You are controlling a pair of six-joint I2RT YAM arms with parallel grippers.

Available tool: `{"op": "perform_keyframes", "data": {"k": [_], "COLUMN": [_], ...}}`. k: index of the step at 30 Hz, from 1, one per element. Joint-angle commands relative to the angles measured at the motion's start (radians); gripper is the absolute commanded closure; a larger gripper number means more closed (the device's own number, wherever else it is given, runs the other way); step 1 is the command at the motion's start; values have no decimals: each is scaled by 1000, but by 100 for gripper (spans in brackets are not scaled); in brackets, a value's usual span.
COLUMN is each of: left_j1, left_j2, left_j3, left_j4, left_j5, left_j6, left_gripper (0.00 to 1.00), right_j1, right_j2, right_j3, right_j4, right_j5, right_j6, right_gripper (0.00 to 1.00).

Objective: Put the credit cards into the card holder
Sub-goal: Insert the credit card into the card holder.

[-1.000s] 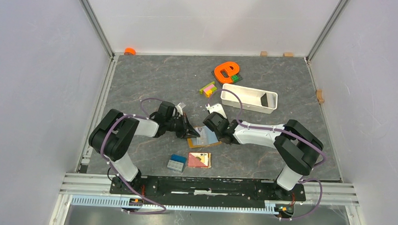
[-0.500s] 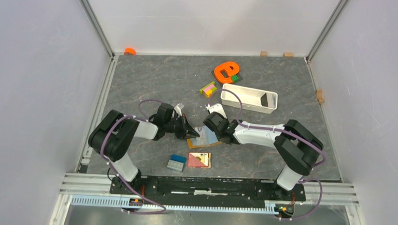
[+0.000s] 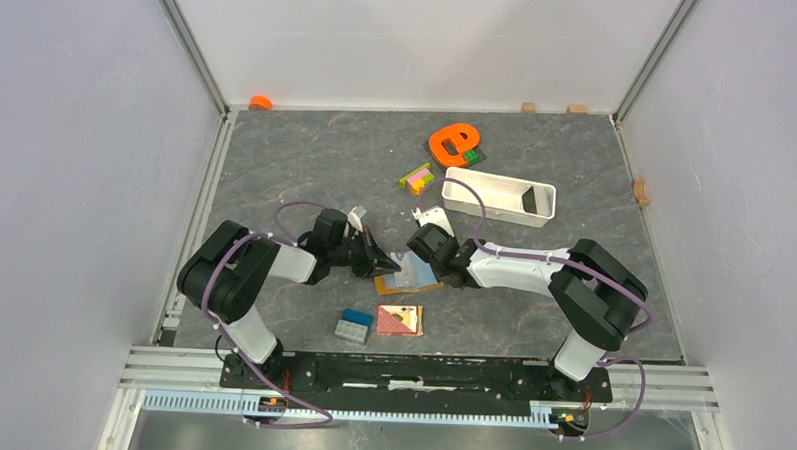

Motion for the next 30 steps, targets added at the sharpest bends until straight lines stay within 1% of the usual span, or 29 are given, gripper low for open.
{"op": "perform_keyframes", "data": {"k": [1, 6, 15, 19, 24, 30], "left_j1": [1, -8, -56, -85, -111, -113], "left_j2": [14, 29, 48, 59, 49, -44], "left_j3": [-15, -17, 9, 37, 83, 131], "left_j4": [31, 36, 36, 14, -65, -318], "left_j5": [-79, -67, -101, -129, -166, -274], "left_j6": [-16, -31, -56, -60, -29, 102], "left_gripper": [98, 98, 98, 95, 88, 71], "right_j1": [2, 2, 4, 3, 5, 5], "right_j2": [30, 33, 13, 6, -5, -20], "right_j3": [6, 9, 5, -3, -9, -16], "right_j4": [-8, -6, 13, 21, 26, 16], "right_j5": [-49, -58, -102, -116, -114, -94], "right_j6": [15, 15, 24, 28, 32, 32], "right_gripper": [100, 100, 100, 100, 100, 100]}}
